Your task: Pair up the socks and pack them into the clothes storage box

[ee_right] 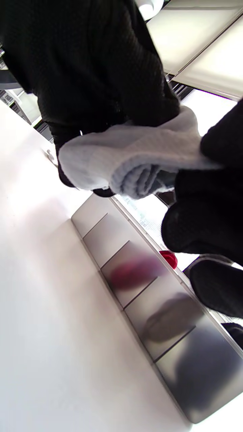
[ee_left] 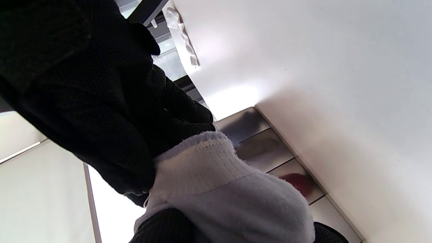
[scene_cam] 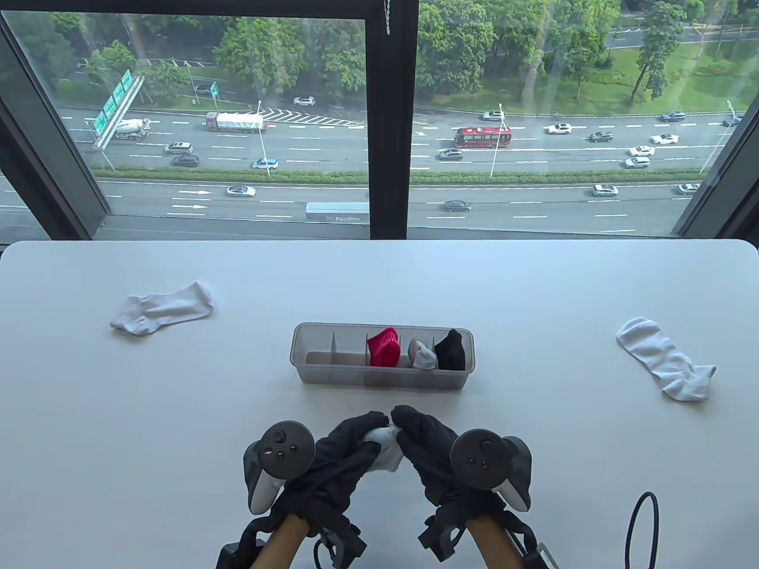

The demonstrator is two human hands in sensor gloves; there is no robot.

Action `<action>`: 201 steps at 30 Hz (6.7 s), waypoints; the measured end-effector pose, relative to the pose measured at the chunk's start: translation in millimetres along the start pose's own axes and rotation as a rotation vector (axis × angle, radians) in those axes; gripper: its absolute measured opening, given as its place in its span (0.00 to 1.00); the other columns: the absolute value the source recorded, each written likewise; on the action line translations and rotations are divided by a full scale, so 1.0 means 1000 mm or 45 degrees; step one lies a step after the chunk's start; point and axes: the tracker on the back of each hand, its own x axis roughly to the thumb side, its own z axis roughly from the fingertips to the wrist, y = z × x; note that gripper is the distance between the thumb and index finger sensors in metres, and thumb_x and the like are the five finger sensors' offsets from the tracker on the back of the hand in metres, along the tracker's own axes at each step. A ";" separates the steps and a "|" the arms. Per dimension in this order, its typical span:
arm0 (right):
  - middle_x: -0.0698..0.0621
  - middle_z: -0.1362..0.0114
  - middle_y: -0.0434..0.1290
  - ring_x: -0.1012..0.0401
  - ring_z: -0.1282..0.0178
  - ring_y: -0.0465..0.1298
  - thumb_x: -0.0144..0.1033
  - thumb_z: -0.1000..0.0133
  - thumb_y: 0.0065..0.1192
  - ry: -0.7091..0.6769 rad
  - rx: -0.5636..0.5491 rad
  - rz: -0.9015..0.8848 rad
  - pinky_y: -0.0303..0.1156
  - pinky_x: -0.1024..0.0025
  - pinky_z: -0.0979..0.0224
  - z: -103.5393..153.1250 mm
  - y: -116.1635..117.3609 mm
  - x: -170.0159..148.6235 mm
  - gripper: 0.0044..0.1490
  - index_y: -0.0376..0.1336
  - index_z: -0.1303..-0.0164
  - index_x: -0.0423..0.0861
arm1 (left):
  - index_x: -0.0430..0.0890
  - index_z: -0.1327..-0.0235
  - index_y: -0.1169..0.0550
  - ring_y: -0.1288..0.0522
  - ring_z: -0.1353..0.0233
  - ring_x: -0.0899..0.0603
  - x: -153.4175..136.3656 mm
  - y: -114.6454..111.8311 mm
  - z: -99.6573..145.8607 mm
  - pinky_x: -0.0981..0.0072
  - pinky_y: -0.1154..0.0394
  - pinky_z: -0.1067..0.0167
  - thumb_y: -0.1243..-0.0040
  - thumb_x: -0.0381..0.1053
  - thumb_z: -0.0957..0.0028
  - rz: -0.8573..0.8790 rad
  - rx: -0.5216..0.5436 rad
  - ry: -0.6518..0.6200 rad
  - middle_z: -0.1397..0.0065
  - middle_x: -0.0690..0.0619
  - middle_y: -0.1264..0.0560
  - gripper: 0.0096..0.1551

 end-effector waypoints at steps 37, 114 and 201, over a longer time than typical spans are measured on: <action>0.49 0.41 0.80 0.58 0.43 0.82 0.43 0.41 0.57 0.060 0.141 0.046 0.70 0.48 0.25 -0.003 0.002 -0.018 0.26 0.67 0.34 0.49 | 0.39 0.28 0.30 0.20 0.34 0.30 -0.010 0.009 -0.008 0.37 0.25 0.35 0.48 0.47 0.39 0.205 -0.432 -0.037 0.31 0.35 0.24 0.27; 0.31 0.11 0.32 0.35 0.16 0.32 0.51 0.34 0.42 0.300 0.360 0.913 0.40 0.33 0.20 -0.002 0.004 -0.004 0.45 0.39 0.11 0.42 | 0.65 0.22 0.59 0.65 0.14 0.36 -0.219 0.300 -0.148 0.37 0.58 0.18 0.40 0.60 0.47 -0.729 0.005 1.255 0.13 0.48 0.63 0.52; 0.37 0.15 0.62 0.36 0.18 0.63 0.52 0.40 0.58 0.004 0.391 0.195 0.55 0.31 0.22 0.000 0.015 0.002 0.42 0.53 0.17 0.49 | 0.44 0.36 0.26 0.19 0.48 0.40 0.018 0.000 0.003 0.38 0.29 0.34 0.49 0.46 0.40 -0.400 -0.036 -0.093 0.49 0.43 0.18 0.21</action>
